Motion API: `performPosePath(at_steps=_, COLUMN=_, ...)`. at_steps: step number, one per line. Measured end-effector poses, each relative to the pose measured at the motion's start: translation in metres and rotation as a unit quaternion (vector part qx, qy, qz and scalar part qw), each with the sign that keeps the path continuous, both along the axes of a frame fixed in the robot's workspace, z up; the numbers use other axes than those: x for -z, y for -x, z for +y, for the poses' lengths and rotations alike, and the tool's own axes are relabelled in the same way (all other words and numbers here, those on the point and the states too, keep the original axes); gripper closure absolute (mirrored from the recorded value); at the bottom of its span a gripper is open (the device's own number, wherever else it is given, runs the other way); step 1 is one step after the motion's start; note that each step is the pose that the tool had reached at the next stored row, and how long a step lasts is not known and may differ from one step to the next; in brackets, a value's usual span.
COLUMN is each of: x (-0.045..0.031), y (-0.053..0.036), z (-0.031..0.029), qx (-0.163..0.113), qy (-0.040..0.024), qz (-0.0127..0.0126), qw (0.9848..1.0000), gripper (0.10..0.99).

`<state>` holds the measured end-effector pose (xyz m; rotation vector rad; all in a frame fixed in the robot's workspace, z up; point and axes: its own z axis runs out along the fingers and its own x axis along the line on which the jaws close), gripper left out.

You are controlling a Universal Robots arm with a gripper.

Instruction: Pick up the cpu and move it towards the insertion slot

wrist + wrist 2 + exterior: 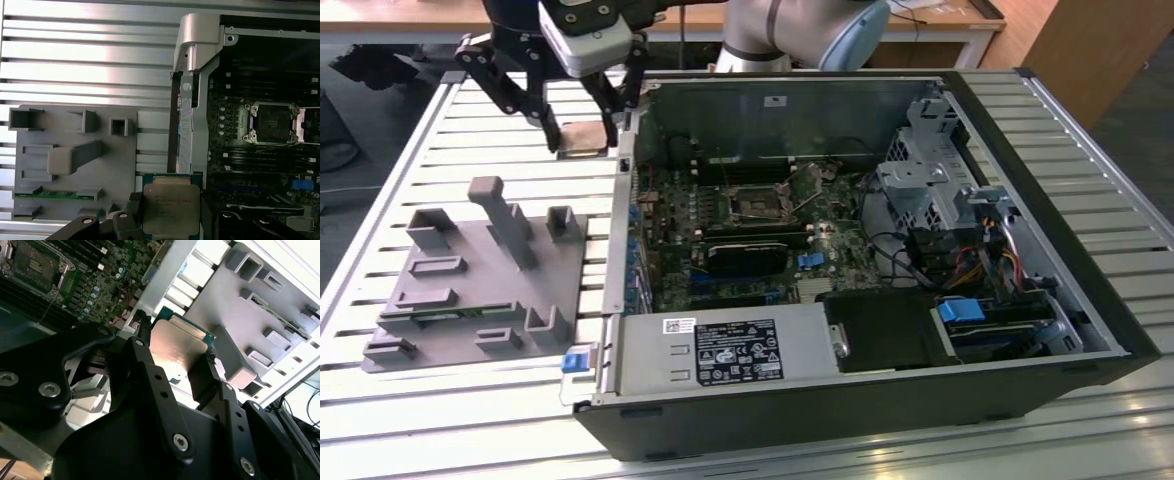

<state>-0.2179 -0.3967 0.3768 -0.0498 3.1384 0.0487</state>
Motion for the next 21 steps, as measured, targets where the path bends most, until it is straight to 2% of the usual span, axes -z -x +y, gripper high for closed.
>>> performPosePath(at_steps=21, x=0.0000, y=-0.0292, z=0.0000, qx=0.000, qy=0.0000, qz=0.0000, qw=1.0000, gripper=0.541)
